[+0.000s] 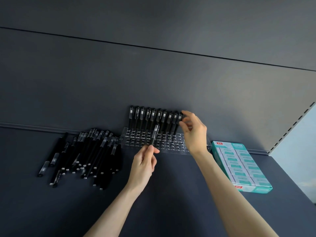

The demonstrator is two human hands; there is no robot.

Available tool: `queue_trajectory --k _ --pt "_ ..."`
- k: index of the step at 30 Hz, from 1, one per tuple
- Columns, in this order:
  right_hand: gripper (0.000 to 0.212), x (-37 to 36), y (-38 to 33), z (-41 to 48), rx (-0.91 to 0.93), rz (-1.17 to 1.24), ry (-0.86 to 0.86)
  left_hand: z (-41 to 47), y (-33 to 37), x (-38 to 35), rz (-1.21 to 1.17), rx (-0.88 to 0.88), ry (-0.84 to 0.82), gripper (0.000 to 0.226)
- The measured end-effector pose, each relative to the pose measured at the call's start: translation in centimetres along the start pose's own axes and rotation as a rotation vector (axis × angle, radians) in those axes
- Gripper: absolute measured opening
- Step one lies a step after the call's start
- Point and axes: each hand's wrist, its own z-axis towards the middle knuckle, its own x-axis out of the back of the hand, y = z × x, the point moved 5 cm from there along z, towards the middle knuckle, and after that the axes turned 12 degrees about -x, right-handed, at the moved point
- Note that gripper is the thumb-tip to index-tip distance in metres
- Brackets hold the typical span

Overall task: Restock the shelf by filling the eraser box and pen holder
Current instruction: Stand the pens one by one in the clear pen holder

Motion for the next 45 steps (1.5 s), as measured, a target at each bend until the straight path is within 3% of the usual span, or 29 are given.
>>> queue_trajectory --k 4,6,9,12,15,19,22,24,29,35,45 --pt "0.027 1.2 -0.8 -1.7 -0.077 0.128 0.014 -0.2 0.5 -0.5 0.031 -0.018 -0.072 0.026" --pt "0.019 0.9 -1.2 -3.5 -0.165 0.274 -0.116 -0.5 0.6 -1.0 0.024 -0.038 -0.125 0.025" --pt "0.025 0.0 -1.3 -5.8 -0.274 0.447 -0.321 -0.8 0.6 -1.6 0.016 -0.046 -0.202 0.022" --pt "0.029 0.0 -0.8 -6.3 -0.303 0.502 -0.308 -1.0 0.3 -2.0 0.017 -0.007 -0.263 0.02" --pt "0.031 0.5 -0.7 -6.2 -0.314 0.55 -0.271 -0.9 0.2 -2.0 0.148 -0.088 -0.281 0.016" --pt "0.04 2.3 -0.3 -4.7 -0.282 0.466 -0.097 0.3 1.1 0.3 0.452 -0.268 -0.019 0.018" --pt "0.042 3.7 -0.7 -3.1 -0.205 0.367 0.037 2.0 2.2 2.6 0.714 -0.306 0.189 0.047" --pt "0.039 4.4 -1.4 -2.1 -0.122 0.3 0.106 3.3 2.4 3.8 0.856 -0.298 0.243 0.067" --pt "0.032 4.7 -2.0 0.0 -0.016 0.209 0.165 5.6 1.4 4.7 0.932 -0.164 0.153 0.098" --pt "0.032 3.3 -1.8 0.7 0.053 0.088 0.125 6.2 0.7 5.2 0.801 -0.084 0.101 0.094" --pt "0.025 1.3 -0.1 0.8 0.001 -0.052 0.029 6.1 0.9 5.2 0.81 -0.092 0.103 0.09"
